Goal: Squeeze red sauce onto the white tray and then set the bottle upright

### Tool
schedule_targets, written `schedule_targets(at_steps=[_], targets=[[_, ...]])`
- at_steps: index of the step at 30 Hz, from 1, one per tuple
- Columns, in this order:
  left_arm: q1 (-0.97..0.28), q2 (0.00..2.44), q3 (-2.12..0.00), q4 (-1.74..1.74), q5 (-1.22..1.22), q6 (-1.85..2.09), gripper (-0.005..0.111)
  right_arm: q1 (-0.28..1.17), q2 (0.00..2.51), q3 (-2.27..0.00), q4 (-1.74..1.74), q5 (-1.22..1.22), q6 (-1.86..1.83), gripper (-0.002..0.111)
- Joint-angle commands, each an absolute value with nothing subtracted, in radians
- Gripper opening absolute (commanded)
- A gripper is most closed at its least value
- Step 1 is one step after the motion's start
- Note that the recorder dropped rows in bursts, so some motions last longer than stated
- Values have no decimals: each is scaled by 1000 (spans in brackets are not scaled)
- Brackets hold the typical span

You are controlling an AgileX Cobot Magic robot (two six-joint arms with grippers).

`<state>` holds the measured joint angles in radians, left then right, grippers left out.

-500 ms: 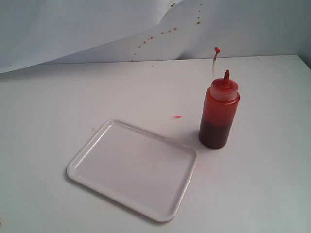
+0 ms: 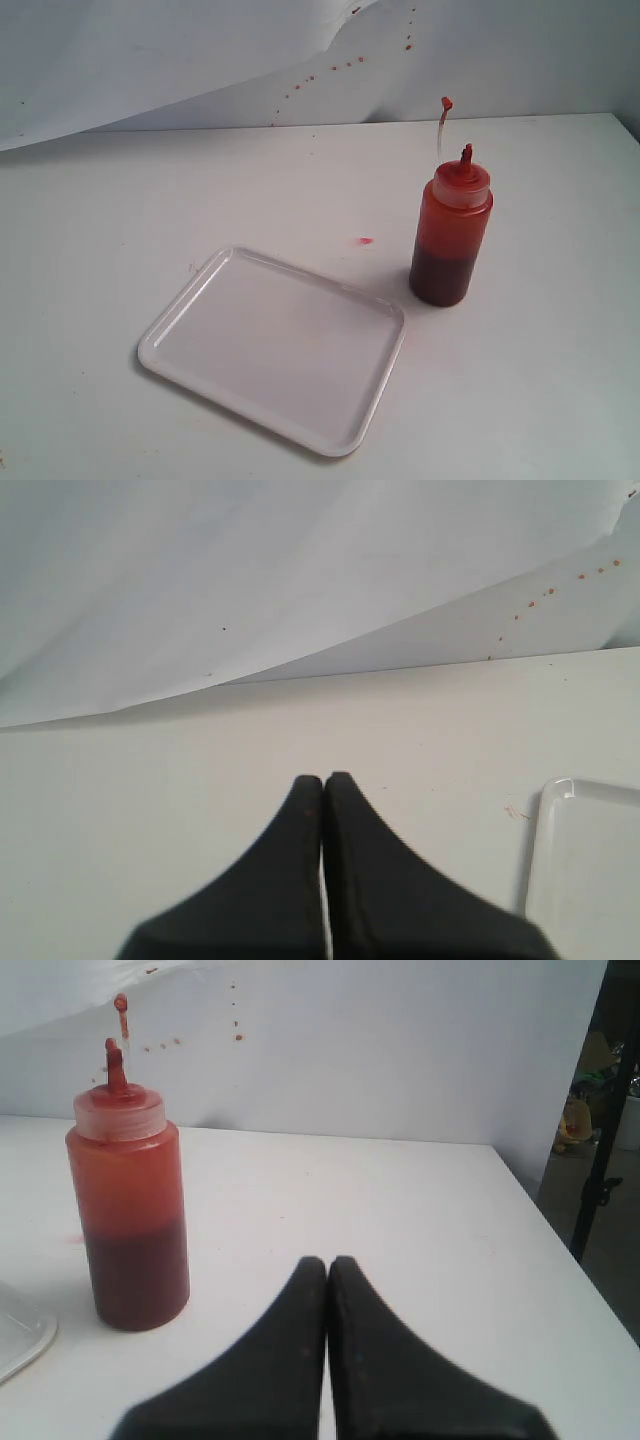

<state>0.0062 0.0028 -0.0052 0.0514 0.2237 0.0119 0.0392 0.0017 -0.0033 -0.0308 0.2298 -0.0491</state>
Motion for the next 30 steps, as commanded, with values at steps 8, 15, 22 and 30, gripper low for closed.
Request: schedule_targets(at_steps=[8, 15, 22, 30], targets=[[-1, 0, 0, 55, 214, 7, 0, 40, 0, 0, -37, 221, -50, 0], [-1, 0, 0, 55, 214, 7, 0, 40, 0, 0, -40, 213, -50, 0], [-1, 0, 0, 55, 214, 7, 0, 40, 0, 0, -33, 123, -48, 0], [-1, 0, 0, 55, 214, 7, 0, 40, 0, -14, 35, -147, -16, 0]])
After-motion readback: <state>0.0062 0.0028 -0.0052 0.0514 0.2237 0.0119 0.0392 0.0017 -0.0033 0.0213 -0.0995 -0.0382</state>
